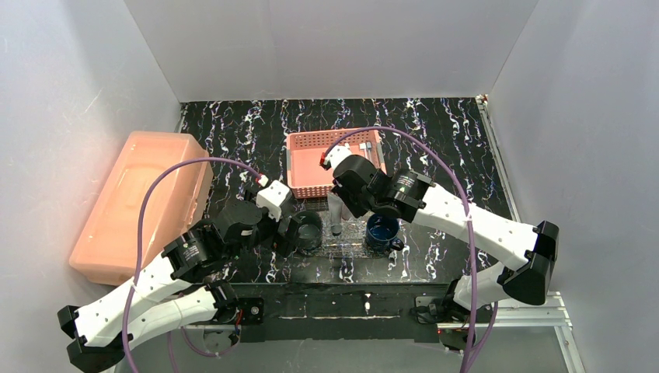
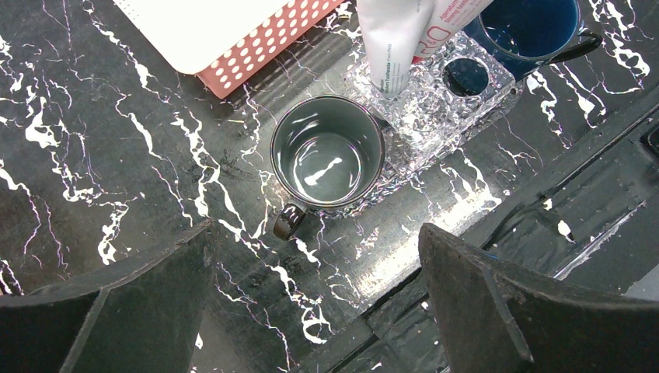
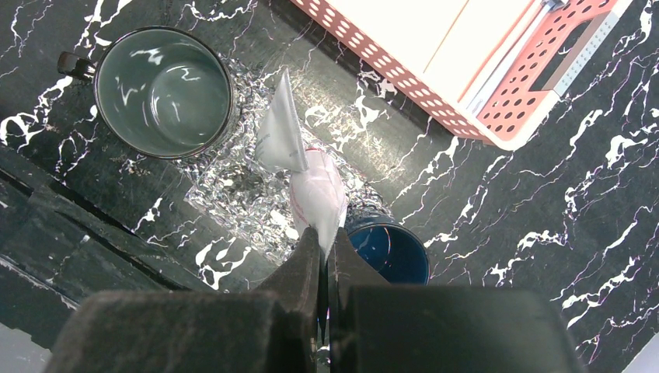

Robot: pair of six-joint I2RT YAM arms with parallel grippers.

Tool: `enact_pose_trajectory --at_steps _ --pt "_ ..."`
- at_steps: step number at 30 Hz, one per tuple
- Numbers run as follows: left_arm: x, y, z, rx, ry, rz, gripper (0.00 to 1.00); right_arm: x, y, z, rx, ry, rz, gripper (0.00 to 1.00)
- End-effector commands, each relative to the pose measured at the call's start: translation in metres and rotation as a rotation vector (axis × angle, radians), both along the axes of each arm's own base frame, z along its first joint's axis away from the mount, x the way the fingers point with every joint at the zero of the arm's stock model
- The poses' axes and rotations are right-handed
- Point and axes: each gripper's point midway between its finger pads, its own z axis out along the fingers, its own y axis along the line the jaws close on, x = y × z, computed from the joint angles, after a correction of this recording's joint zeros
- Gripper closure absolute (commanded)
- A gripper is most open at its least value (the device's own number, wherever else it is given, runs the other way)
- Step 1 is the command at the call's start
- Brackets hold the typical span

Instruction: Prepare toiletry sets of a toothbrush and toothpaste on the tray

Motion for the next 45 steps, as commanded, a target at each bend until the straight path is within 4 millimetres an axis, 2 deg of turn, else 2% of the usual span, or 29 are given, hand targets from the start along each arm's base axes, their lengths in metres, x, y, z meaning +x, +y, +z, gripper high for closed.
enact_pose_trajectory --at_steps 1,15,24,45 --pt "0.003 0.003 -0.002 0.018 -0.008 0.017 0.02 -0.009 0.004 0.000 0.006 0.033 0.033 0.99" --pt "0.004 0.002 -0.003 0.024 0.001 0.015 0.02 -0.013 -0.001 0.023 0.057 0.016 0.034 0.99" --pt "0.005 0.000 -0.004 0.026 0.008 0.014 0.02 -0.017 -0.007 0.028 0.042 0.022 0.033 0.99" --pt "0.005 0.000 -0.003 0.014 0.009 0.009 0.02 -0.008 0.005 0.004 0.018 0.018 0.031 0.99"
